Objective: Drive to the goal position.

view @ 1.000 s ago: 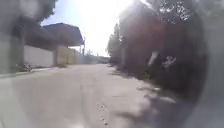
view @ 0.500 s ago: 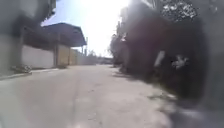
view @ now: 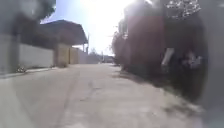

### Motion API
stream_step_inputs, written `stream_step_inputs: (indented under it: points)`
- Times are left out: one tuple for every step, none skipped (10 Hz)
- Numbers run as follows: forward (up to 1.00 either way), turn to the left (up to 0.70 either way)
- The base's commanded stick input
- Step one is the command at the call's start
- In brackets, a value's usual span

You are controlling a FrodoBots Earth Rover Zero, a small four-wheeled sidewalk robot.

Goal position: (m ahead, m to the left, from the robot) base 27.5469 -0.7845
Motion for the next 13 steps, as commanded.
stream_step_inputs:
  points:
    - [1.0, 0.0]
    - [1.0, 0.0]
    - [1.0, 0.0]
    - [1.0, 0.0]
    - [1.0, 0.0]
    - [1.0, 0.0]
    - [1.0, 0.0]
    - [1.0, 0.0]
    - [1.0, 0.0]
    - [1.0, 0.0]
    - [1.0, 0.0]
    - [1.0, 0.0]
    - [1.0, 0.0]
